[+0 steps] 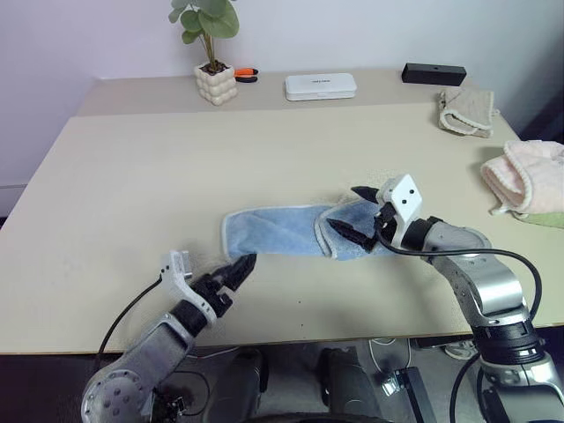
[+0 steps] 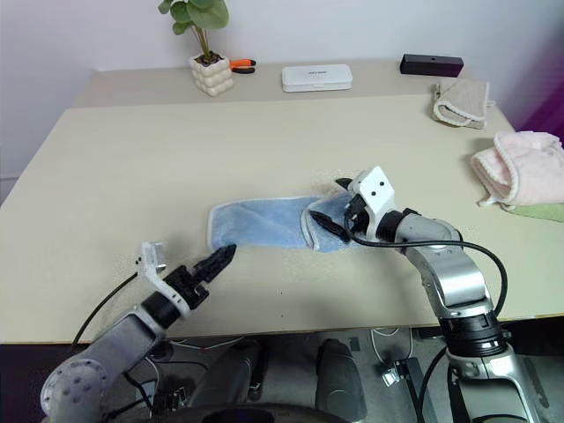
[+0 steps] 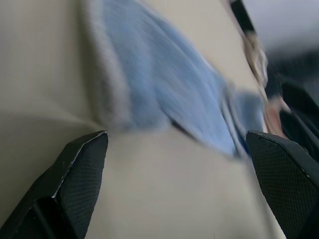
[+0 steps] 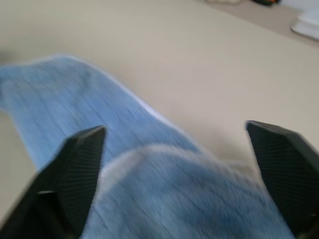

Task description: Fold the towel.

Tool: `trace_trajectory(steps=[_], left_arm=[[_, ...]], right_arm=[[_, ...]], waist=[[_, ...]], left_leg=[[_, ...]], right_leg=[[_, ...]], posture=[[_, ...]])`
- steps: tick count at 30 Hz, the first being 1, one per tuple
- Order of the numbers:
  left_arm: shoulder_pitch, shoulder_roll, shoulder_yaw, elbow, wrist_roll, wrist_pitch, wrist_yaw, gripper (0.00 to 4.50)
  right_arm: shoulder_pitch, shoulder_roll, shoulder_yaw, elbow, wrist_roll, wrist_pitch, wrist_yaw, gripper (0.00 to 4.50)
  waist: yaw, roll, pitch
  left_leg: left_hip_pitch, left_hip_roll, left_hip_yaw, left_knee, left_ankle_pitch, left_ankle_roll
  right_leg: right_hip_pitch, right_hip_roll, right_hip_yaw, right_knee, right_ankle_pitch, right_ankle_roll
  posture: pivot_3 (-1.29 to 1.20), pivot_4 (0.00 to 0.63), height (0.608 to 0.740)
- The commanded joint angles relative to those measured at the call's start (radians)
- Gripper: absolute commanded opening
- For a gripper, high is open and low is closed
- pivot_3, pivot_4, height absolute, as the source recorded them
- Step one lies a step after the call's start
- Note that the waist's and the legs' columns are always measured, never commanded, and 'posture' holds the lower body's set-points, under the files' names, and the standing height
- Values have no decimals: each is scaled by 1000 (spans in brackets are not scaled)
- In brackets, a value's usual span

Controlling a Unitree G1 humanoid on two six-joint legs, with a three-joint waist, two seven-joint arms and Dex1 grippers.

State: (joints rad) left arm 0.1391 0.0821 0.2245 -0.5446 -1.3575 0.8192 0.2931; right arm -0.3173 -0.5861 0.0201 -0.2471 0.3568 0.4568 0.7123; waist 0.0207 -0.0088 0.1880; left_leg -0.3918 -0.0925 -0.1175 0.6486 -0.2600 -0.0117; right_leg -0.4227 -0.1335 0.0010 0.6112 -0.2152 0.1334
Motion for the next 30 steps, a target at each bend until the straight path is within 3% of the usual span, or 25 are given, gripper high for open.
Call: trace_trajectory(steps=[1,4,7,13,15,20,26,30], left_arm=[[-52,-24,26,67,-80,-51,152,4500],[-97,-24,25,101,-117,-79,198,4500],[-133,-19,24,140,-121,-103,225,3676],[-151,-7,35,148,-134,-146,230,707],[-153,6,37,144,-131,-150,221,34],[-144,98,64,84,-55,-175,109,34],[-192,302,184,113,1,-206,-76,34],[-238,432,161,103,96,-186,-216,34]], right_arm=[[-21,2,-37,-63,28,1,-1,4378],[-18,5,-35,-66,27,1,-6,4378],[-4,5,-24,-70,8,-10,-12,4410],[18,10,-24,-107,12,10,-38,4410],[28,10,-24,-120,11,13,-44,4410],[50,-4,-38,-130,7,13,-50,4410],[68,-13,-59,-93,-4,-18,-43,4410],[65,-4,-52,-74,-15,-31,-42,4410]], waist=[[0,0,0],[-1,0,-1],[-2,0,-1],[-5,0,0],[-5,0,0],[-7,0,0],[-6,0,0],[-6,-1,0]], left_leg=[[0,0,0,0,0,0],[0,0,0,0,0,0],[0,0,1,0,0,0],[0,0,1,-1,0,0],[0,0,1,-1,0,0],[0,0,1,-1,0,0],[0,0,1,-2,0,0],[0,0,1,-2,0,0]], right_leg=[[0,0,0,0,0,0],[0,0,0,0,0,0],[0,0,0,0,0,-1],[0,0,0,0,0,-1],[-1,0,0,0,0,-1],[-1,0,0,0,0,-1],[-1,1,0,-1,0,-1],[-1,1,0,-1,0,-1]], posture=[[0,150,740],[0,150,740],[0,150,740],[0,150,740],[0,150,740],[0,150,740],[0,150,740],[0,150,740]])
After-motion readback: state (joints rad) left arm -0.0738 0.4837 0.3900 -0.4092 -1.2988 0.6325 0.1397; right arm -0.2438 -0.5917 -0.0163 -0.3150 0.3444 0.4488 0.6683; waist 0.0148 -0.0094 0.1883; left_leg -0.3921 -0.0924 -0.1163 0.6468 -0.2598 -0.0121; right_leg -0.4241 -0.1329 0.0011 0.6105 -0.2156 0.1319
